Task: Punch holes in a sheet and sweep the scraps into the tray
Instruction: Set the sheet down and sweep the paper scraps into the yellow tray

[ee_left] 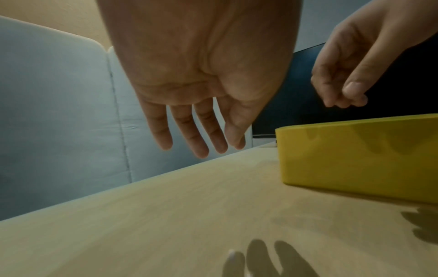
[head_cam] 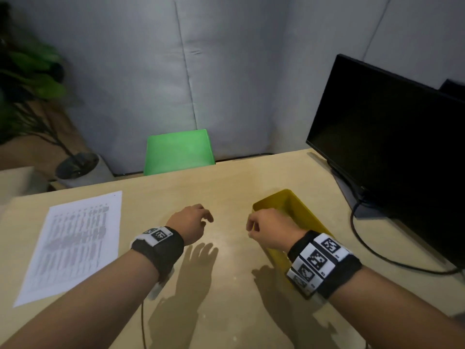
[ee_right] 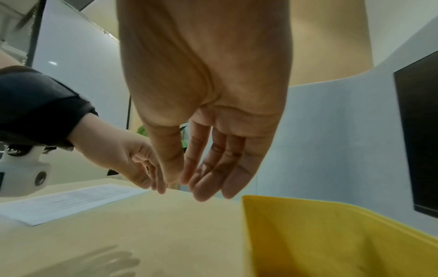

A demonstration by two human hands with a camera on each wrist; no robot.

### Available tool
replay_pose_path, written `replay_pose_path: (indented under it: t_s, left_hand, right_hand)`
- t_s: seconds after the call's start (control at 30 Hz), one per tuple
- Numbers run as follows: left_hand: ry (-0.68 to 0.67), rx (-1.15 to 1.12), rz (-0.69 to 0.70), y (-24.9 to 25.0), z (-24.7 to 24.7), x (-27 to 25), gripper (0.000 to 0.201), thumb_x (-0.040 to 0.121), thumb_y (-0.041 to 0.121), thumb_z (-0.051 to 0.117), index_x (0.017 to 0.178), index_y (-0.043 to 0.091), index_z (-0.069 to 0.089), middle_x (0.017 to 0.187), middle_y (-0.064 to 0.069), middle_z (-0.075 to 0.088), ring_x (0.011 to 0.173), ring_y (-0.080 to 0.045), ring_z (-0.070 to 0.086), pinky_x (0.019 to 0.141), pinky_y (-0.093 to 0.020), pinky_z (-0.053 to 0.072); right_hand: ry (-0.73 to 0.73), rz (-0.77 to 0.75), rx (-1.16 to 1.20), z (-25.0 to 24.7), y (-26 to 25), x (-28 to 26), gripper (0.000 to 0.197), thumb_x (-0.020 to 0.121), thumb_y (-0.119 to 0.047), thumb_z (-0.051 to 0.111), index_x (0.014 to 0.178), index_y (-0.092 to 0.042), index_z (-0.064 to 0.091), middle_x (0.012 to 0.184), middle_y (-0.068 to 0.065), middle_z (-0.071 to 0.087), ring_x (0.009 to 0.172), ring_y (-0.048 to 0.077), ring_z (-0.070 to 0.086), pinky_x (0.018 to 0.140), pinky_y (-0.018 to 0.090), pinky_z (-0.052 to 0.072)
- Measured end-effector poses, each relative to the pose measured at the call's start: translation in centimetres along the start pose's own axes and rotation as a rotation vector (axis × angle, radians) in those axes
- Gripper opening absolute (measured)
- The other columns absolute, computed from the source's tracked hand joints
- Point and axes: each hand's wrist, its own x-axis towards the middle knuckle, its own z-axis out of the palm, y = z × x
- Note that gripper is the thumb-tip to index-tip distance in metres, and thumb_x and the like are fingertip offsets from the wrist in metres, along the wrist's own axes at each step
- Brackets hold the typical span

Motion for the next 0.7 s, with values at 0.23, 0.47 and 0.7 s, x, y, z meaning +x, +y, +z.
replay_pose_path:
  t_s: [0.23,0.47,0.7]
  left_hand:
    - [-0.135,0.046,-0.056,-5.0,2.6,-3.3,0.037,0.096,0.018,0.041,0.129,0.031,0.052,0.137,0.005,0.047,0.117,-0.020,0.054,0.090,-0.034,0.047]
    - [-0.219,0.041,0.013,-6.3,5.0,-4.0,0.048,0.093,0.014,0.042,0.137,0.032,0.044,0.138,-0.001,0.041,0.117,-0.025,0.051,0.094,-0.040,0.047]
    - [-0.247,0.134,0.098,-5.9,6.2,-4.3,0.049,0.094,0.019,0.039,0.138,0.039,0.037,0.135,-0.005,0.040,0.112,-0.028,0.048,0.086,-0.040,0.049]
  right_hand:
    - [-0.179,0.083,-0.116,5.6,-2.6,1.0,0.032,0.097,-0.016,0.049,0.127,-0.017,0.058,0.126,0.005,0.060,0.113,0.023,0.058,0.088,0.030,0.047]
    - [-0.298,0.198,-0.113,10.0,-1.9,0.0,0.038,0.096,-0.022,0.045,0.132,-0.024,0.056,0.135,0.005,0.056,0.123,0.023,0.052,0.102,0.032,0.042]
    - [-0.310,0.210,-0.129,11.5,-1.5,-1.1,0.052,0.093,-0.001,0.039,0.137,-0.026,0.053,0.138,0.008,0.047,0.120,0.028,0.053,0.098,0.036,0.046]
